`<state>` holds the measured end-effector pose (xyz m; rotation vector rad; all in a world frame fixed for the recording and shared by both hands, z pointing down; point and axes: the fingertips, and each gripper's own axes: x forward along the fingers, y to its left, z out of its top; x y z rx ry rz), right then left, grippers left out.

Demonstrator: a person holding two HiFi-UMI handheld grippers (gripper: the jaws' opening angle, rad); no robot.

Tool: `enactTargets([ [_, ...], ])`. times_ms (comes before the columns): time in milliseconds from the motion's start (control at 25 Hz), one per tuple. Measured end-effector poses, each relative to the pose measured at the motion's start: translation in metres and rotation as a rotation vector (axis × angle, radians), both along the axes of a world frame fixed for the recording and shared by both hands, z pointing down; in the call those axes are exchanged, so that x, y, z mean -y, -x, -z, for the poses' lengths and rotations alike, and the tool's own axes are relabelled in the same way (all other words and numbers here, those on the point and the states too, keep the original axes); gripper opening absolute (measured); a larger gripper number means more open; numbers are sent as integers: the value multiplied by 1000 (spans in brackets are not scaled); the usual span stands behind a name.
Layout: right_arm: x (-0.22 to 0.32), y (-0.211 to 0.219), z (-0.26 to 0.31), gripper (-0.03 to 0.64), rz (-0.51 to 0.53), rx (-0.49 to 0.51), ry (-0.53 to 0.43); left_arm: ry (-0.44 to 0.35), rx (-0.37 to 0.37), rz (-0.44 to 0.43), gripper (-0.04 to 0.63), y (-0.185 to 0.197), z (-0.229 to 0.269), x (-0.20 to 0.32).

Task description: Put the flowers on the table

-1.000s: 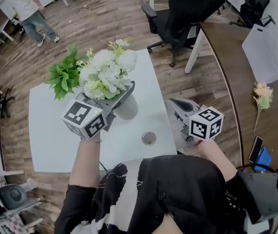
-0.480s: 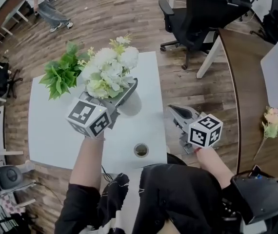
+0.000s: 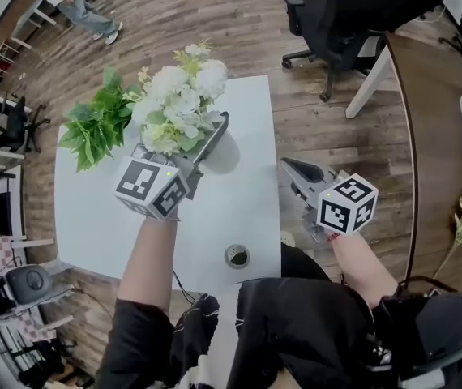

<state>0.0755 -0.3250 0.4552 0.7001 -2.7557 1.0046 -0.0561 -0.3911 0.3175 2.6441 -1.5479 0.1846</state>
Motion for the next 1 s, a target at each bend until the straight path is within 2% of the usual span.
enactTargets([
  [560,-1,-20,-19,15,-15,23,34,25,81,50,387,7,-21,31],
  [1000,-6,-30,-18,15,-17,36,36,38,83,74,387,6,-25,27],
])
